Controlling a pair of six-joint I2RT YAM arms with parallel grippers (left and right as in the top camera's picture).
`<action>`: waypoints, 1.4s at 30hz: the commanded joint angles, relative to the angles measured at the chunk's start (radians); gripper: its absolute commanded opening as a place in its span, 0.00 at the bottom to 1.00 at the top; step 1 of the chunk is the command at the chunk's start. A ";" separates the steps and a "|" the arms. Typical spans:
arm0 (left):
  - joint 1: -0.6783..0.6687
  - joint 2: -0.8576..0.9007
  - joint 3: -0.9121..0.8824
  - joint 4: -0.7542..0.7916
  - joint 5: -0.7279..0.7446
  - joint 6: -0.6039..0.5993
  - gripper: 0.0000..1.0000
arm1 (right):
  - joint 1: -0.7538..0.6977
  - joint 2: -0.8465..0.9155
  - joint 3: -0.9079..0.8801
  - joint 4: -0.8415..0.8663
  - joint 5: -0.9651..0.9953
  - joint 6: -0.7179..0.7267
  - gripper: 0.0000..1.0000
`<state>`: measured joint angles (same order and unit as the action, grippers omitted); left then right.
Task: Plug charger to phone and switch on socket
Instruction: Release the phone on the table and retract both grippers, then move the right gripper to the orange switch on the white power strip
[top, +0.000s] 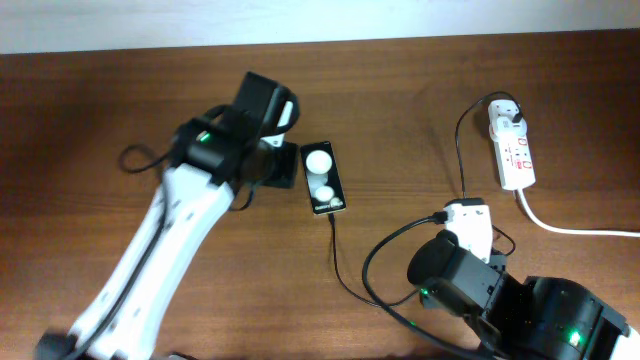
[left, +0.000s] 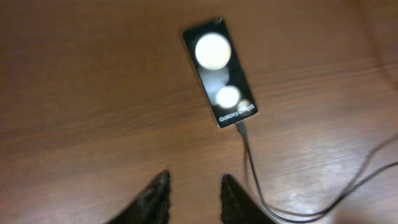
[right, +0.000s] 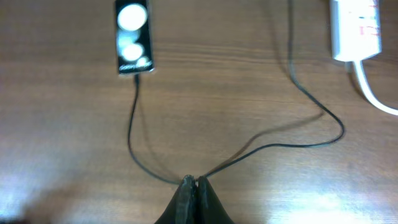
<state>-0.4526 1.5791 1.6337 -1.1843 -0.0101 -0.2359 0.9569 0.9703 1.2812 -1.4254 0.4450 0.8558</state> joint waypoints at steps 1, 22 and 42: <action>-0.003 -0.158 -0.002 -0.004 -0.063 -0.003 0.50 | -0.003 -0.011 0.013 -0.032 0.084 0.108 0.04; 0.169 -0.443 -0.002 0.155 -0.451 -0.003 0.99 | -0.003 -0.134 0.013 -0.203 0.019 0.412 0.04; 0.357 -0.782 -0.002 -0.346 -0.303 -0.003 0.99 | -0.002 -0.133 0.013 -0.169 0.153 0.468 0.66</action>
<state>-0.1013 0.7940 1.6344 -1.4143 -0.3229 -0.2359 0.9569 0.8387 1.2831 -1.6001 0.5613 1.3224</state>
